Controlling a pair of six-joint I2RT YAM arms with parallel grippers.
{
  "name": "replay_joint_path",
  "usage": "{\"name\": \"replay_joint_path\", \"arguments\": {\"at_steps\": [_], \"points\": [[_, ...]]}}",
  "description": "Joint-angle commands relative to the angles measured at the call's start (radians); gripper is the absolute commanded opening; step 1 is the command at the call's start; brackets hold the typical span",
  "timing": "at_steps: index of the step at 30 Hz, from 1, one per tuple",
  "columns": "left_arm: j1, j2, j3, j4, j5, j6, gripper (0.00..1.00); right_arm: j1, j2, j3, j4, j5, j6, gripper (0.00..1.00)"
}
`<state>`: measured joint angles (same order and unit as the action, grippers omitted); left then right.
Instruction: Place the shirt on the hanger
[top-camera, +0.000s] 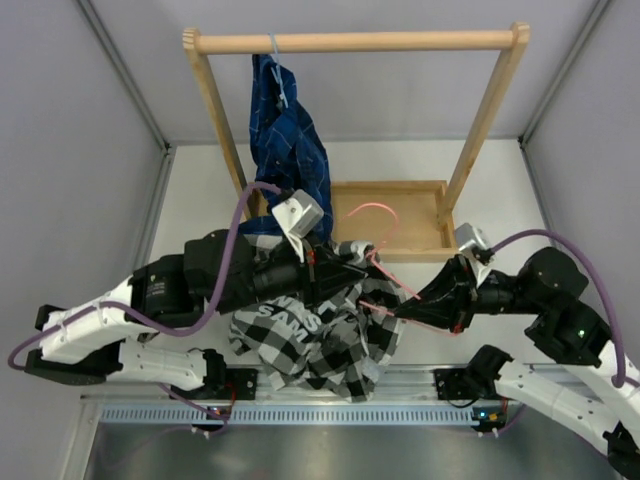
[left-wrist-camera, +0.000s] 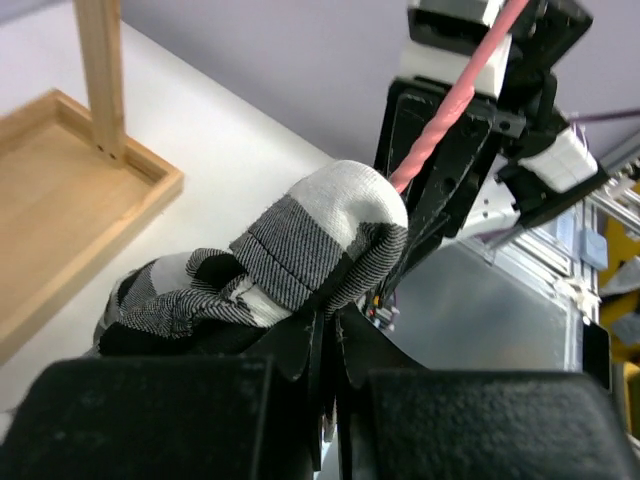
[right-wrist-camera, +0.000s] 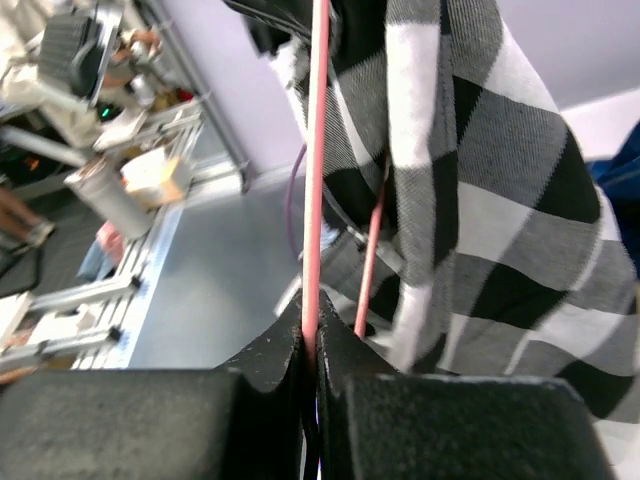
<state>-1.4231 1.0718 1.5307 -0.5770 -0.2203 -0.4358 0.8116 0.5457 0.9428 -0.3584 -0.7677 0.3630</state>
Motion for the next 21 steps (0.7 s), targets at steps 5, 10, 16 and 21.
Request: {"name": "replay_joint_path", "arguments": {"at_steps": [5,10,16,21], "points": [[0.004,0.031,0.053,-0.078,-0.189,0.065,0.00,0.020,-0.009,-0.064,0.344,0.131,0.023,0.00],[0.004,0.034,-0.093,-0.075,-0.251,0.019,0.00,0.038,0.031,-0.252,0.545,0.153,0.088,0.00],[0.004,0.004,-0.144,-0.078,-0.244,0.013,0.00,0.109,0.050,-0.334,0.602,0.298,0.045,0.00],[0.004,-0.065,-0.187,-0.099,-0.321,0.003,0.02,0.124,0.008,-0.423,0.715,0.369,0.079,0.00]]}}
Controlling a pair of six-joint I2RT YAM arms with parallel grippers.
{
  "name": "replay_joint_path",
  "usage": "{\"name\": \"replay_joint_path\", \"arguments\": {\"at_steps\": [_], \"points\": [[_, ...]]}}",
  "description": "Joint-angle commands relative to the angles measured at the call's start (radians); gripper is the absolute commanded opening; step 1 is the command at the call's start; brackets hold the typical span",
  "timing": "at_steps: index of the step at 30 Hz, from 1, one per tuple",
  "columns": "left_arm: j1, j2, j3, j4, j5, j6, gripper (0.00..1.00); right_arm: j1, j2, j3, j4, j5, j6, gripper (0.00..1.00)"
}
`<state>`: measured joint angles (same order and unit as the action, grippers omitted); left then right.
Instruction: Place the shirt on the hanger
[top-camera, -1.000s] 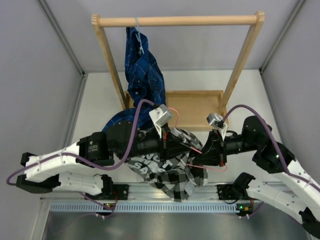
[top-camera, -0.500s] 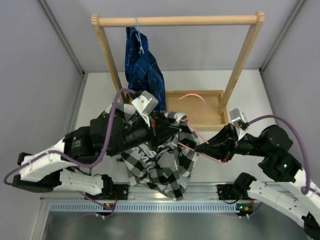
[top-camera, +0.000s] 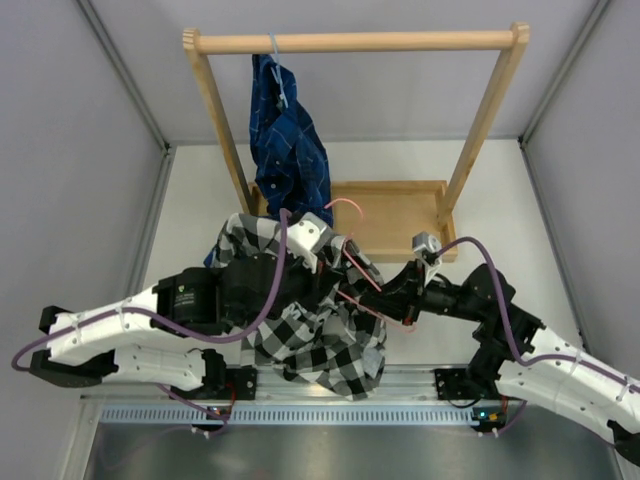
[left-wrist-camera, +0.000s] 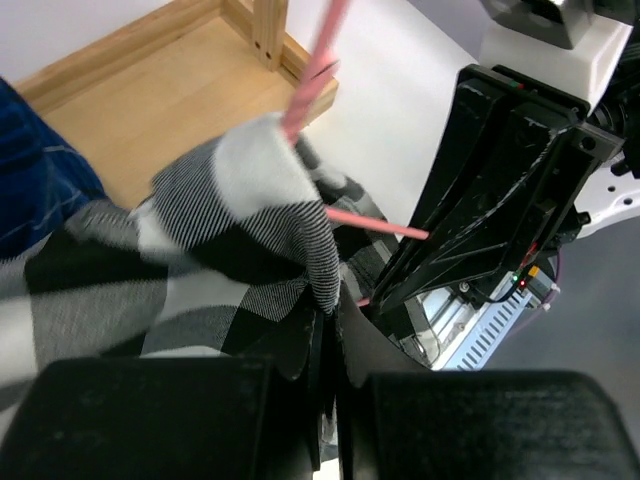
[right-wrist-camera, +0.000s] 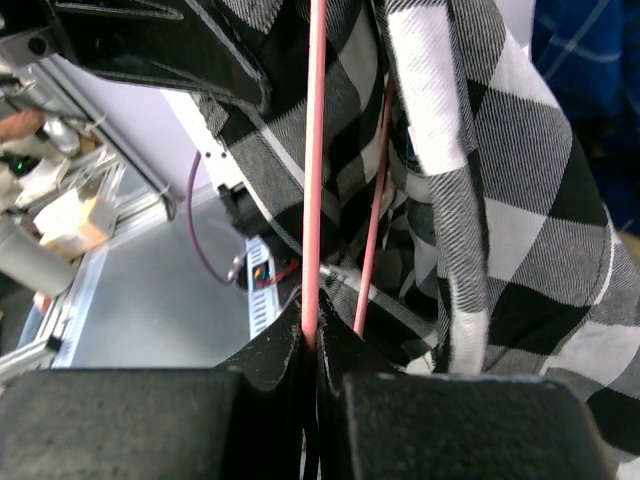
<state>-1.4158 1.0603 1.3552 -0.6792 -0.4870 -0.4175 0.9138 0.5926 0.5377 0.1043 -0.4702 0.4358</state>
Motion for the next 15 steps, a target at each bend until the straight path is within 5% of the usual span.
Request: {"name": "replay_joint_path", "arguments": {"at_steps": [1,3,6,7,8,15], "points": [[-0.003,-0.056,-0.013,-0.006,-0.073,-0.020,0.06,0.023,-0.043,-0.030,0.274,0.076,0.014,0.00],[-0.003,-0.053,-0.011,-0.019,-0.108,-0.020,0.19,0.031,-0.054,-0.076,0.333,0.076,0.033,0.00],[-0.003,-0.037,0.016,-0.017,-0.070,0.044,0.60,0.037,-0.056,-0.131,0.445,0.074,0.047,0.00],[-0.003,-0.036,0.030,-0.017,-0.052,0.072,0.84,0.039,-0.056,-0.140,0.483,0.084,0.052,0.00],[-0.003,-0.034,0.045,-0.019,-0.036,0.101,0.92,0.040,-0.057,-0.160,0.498,0.096,0.055,0.00],[-0.003,-0.077,0.194,-0.005,-0.090,0.444,0.98,0.039,-0.109,-0.209,0.514,0.111,0.047,0.00]]}}
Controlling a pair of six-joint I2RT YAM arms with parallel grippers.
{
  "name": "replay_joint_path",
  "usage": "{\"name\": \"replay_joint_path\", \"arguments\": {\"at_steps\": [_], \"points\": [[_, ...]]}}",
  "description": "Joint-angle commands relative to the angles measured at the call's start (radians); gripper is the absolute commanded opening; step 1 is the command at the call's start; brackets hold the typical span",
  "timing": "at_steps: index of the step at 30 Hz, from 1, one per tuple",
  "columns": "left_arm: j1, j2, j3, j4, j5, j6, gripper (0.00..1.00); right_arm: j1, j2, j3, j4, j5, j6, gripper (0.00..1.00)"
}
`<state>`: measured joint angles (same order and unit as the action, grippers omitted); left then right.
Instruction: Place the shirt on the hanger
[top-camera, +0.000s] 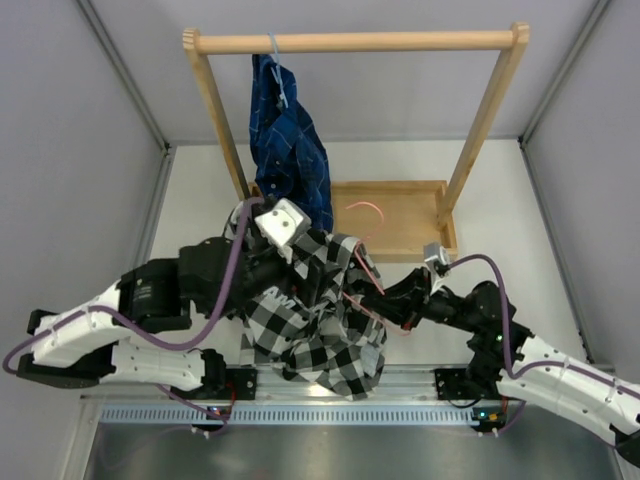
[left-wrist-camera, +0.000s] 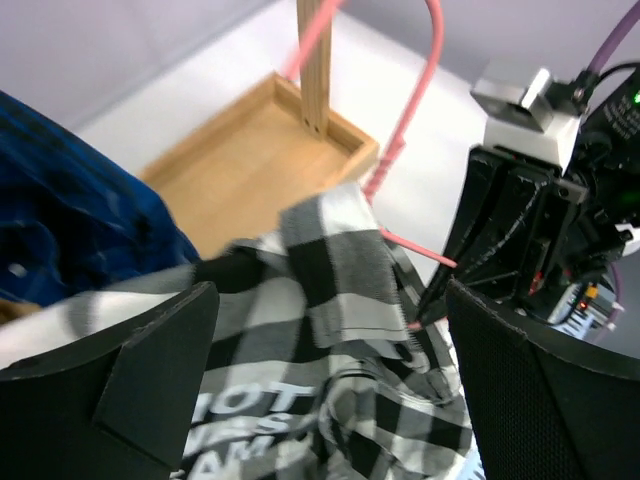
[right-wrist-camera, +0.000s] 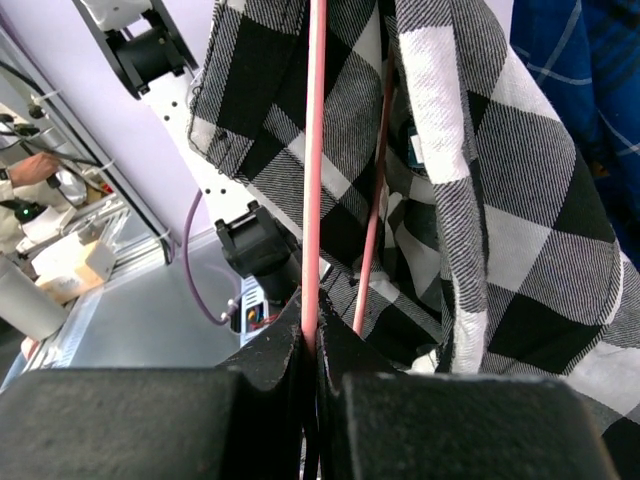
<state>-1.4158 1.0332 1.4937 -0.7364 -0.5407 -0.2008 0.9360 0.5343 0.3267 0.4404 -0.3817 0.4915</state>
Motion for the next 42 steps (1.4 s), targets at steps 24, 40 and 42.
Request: {"name": "replay_joint_path", "arguments": {"at_steps": [24,40,42], "points": [[0.237,0.116,0.168,-0.176,0.815,0.616,0.91,0.017,-0.309,-0.063,-0.106,-0.174,-0.056,0.00],[0.466,0.219,0.145,-0.273,1.392,0.670,0.86,0.018,-0.310,0.005,-0.227,-0.238,-0.152,0.00],[0.469,0.219,0.140,-0.273,1.392,0.664,0.78,0.018,-0.303,0.018,-0.235,-0.238,-0.165,0.00]]}}
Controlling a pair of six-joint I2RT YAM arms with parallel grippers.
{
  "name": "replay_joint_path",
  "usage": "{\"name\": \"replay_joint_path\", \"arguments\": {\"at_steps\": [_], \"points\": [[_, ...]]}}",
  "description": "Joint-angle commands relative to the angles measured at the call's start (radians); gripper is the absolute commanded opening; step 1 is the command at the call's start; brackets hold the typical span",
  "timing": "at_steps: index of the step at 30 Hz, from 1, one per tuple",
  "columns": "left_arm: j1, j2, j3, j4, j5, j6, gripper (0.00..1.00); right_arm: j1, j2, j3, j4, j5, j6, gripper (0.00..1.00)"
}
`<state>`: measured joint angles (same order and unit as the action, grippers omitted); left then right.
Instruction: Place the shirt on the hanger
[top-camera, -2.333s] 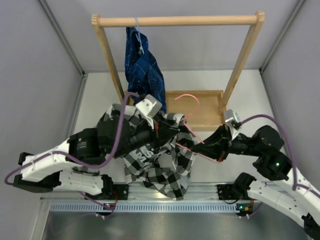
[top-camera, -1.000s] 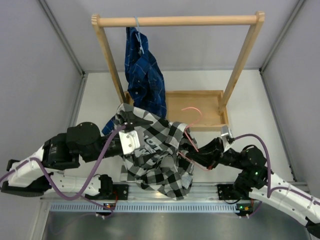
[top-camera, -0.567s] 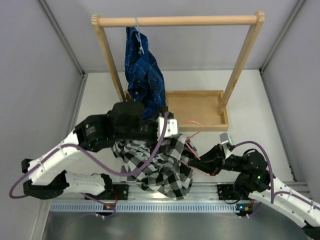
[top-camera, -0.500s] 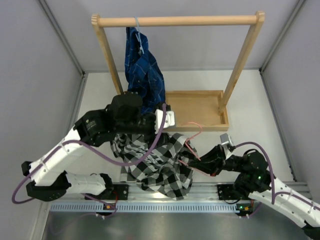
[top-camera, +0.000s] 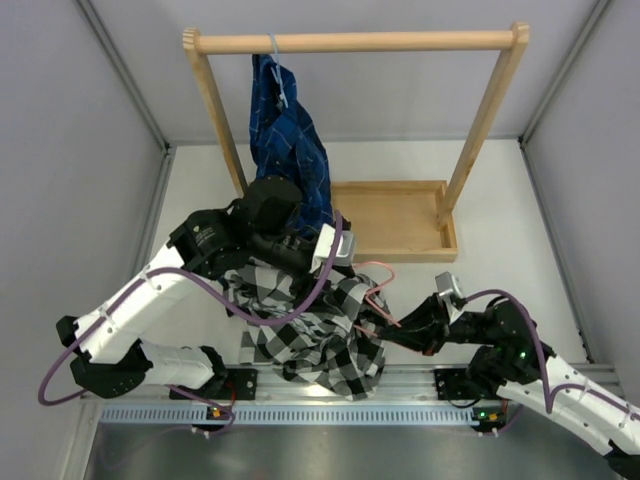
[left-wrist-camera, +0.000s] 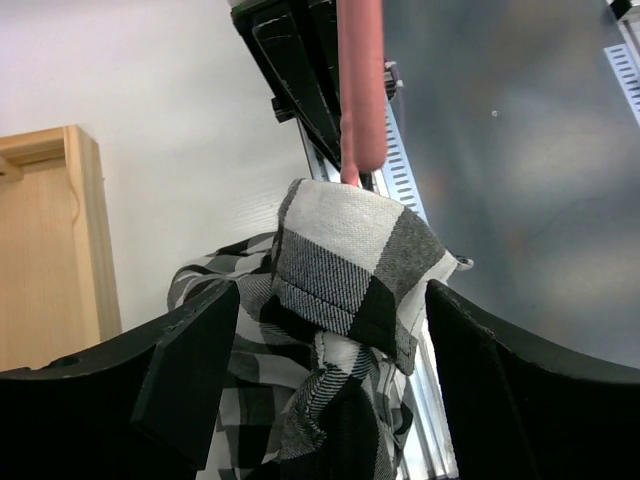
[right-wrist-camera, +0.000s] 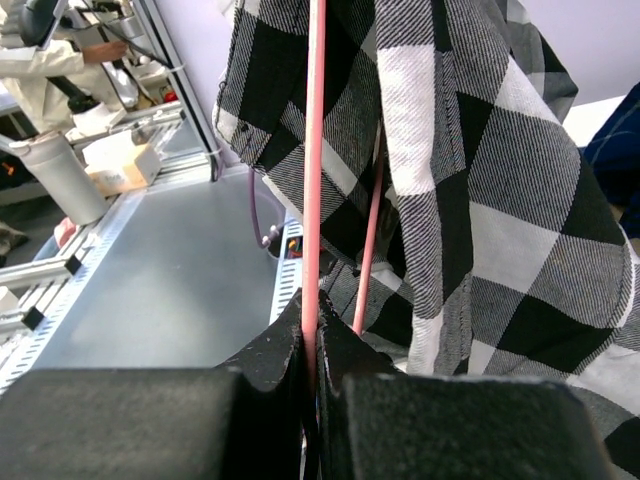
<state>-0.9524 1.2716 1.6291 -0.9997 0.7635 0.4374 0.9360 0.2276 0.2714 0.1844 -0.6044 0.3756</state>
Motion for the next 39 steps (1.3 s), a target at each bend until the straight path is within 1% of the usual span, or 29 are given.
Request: {"name": "replay_joint_path", "arguments": {"at_steps": [1,2,3,4,9,10,11,12,13,14,20,21,22,23,24,25,26,27,28,29,30,31,32,34,35,36,37,38,39], "points": [[0.010,-0.015,-0.001,-0.010,0.080,0.021,0.75,0.018,0.007,0.078,0.021,-0.018,-0.052,0.00],[0.012,-0.012,-0.002,-0.010,0.077,0.017,0.72,0.018,0.018,0.087,0.021,-0.027,-0.058,0.00],[0.015,-0.009,-0.003,-0.010,0.079,0.014,0.65,0.018,0.024,0.092,0.020,-0.034,-0.061,0.00],[0.018,0.000,-0.005,-0.010,0.085,0.012,0.63,0.018,0.030,0.097,0.018,-0.038,-0.069,0.00],[0.021,0.021,-0.002,-0.011,0.117,0.000,0.62,0.017,0.072,0.135,-0.014,-0.046,-0.099,0.00],[0.021,0.020,-0.003,-0.010,0.120,0.001,0.43,0.017,0.076,0.144,-0.017,-0.047,-0.107,0.00],[0.021,0.015,-0.009,-0.010,0.126,0.006,0.31,0.017,0.081,0.149,-0.020,-0.047,-0.112,0.00],[0.021,0.012,-0.014,-0.010,0.129,0.006,0.13,0.018,0.082,0.152,-0.028,-0.044,-0.116,0.00],[0.021,0.008,-0.017,-0.010,0.132,0.007,0.02,0.018,0.085,0.158,-0.033,-0.040,-0.122,0.00],[0.021,0.003,-0.020,-0.010,0.132,0.007,0.00,0.017,0.088,0.164,-0.034,-0.037,-0.129,0.00],[0.021,-0.014,-0.034,-0.010,0.114,0.023,0.00,0.017,0.105,0.206,-0.049,-0.015,-0.147,0.00],[0.021,-0.017,-0.031,-0.010,0.087,0.024,0.00,0.018,0.104,0.213,-0.059,-0.005,-0.150,0.01],[0.021,-0.021,-0.028,-0.008,0.067,0.023,0.00,0.018,0.102,0.219,-0.078,0.015,-0.159,0.14],[0.023,-0.026,-0.026,-0.002,0.044,0.006,0.00,0.017,0.087,0.239,-0.145,0.102,-0.162,0.31],[0.023,-0.032,-0.026,0.013,0.008,-0.009,0.00,0.018,0.072,0.252,-0.189,0.157,-0.162,0.70],[0.023,-0.041,-0.038,0.030,-0.074,-0.029,0.00,0.017,0.055,0.264,-0.256,0.226,-0.156,0.81],[0.023,-0.067,-0.047,0.074,-0.122,-0.073,0.00,0.018,0.014,0.282,-0.366,0.385,-0.139,0.89],[0.023,-0.081,-0.060,0.096,-0.171,-0.097,0.00,0.018,-0.013,0.288,-0.413,0.458,-0.118,0.99],[0.023,-0.100,-0.072,0.114,-0.264,-0.117,0.00,0.017,-0.034,0.290,-0.454,0.521,-0.063,0.99],[0.023,-0.133,-0.102,0.159,-0.307,-0.159,0.00,0.017,-0.078,0.295,-0.491,0.601,-0.031,1.00],[0.023,-0.150,-0.121,0.182,-0.352,-0.184,0.00,0.017,-0.100,0.296,-0.547,0.638,0.005,0.99],[0.023,-0.170,-0.141,0.209,-0.393,-0.210,0.00,0.017,-0.120,0.293,-0.562,0.643,0.066,0.99],[0.023,-0.208,-0.182,0.239,-0.467,-0.262,0.00,0.017,-0.152,0.289,-0.572,0.643,0.103,0.99],[0.023,-0.248,-0.230,0.318,-0.509,-0.304,0.00,0.017,-0.171,0.269,-0.585,0.641,0.202,0.99],[0.023,-0.270,-0.251,0.340,-0.501,-0.334,0.00,0.017,-0.168,0.258,-0.580,0.634,0.241,0.99],[0.023,-0.312,-0.299,0.401,-0.498,-0.351,0.00,0.017,-0.156,0.241,-0.565,0.618,0.273,0.95],[0.023,-0.334,-0.326,0.438,-0.500,-0.367,0.00,0.018,-0.139,0.206,-0.504,0.592,0.333,0.93],[0.023,-0.354,-0.351,0.473,-0.521,-0.406,0.00,0.017,-0.088,0.187,-0.458,0.528,0.362,0.90],[0.023,-0.392,-0.400,0.507,-0.538,-0.423,0.00,0.017,-0.055,0.169,-0.413,0.508,0.394,0.82]]}}
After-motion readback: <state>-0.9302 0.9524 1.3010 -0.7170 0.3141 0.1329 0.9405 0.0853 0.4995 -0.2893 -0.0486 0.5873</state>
